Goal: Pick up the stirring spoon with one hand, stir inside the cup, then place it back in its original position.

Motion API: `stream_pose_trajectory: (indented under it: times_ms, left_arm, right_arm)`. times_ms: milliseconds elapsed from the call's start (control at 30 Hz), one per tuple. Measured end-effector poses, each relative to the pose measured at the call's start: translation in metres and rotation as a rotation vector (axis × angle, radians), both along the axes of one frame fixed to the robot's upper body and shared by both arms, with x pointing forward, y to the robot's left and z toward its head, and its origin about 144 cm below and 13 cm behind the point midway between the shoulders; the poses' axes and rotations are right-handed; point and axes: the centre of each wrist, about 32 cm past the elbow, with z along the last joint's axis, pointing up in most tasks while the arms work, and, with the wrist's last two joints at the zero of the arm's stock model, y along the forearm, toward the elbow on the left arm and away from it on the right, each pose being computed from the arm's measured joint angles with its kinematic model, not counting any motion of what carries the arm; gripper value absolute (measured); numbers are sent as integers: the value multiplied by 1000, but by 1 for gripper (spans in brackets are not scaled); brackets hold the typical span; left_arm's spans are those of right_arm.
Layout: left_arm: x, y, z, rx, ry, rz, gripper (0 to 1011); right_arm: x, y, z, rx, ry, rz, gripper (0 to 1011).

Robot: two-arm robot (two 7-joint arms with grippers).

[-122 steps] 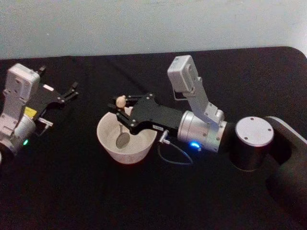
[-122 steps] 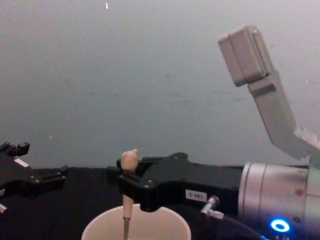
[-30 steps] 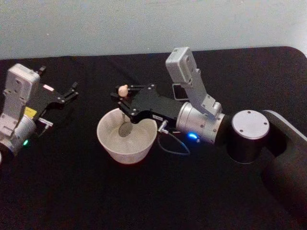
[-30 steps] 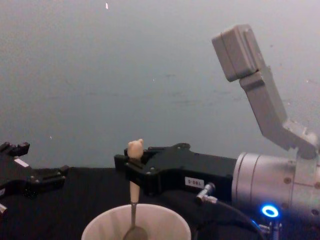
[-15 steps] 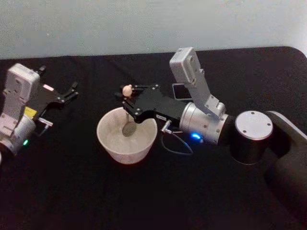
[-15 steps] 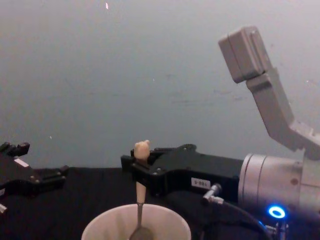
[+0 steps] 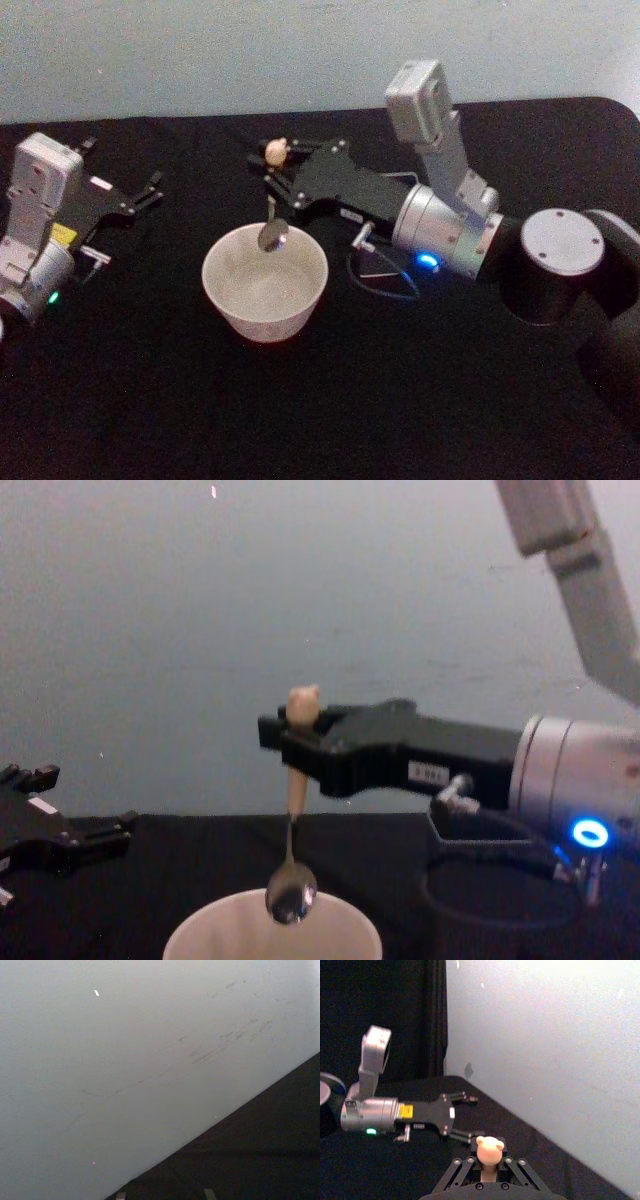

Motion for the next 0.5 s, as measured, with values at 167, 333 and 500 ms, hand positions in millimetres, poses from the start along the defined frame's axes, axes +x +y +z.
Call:
stream_pose_trajectory:
  times_ms: [167, 333, 500]
  left_arm:
    - [0, 0, 0, 0, 0, 0, 1001]
    - [0, 0, 0, 0, 0, 0, 1001]
    - [0, 0, 0, 0, 0, 0, 1001]
  right_arm:
    - [-2, -3, 12, 24, -36, 3, 159]
    - [-5, -5, 21, 39, -68, -5, 160]
    - [-7, -10, 28, 43, -98, -30, 159]
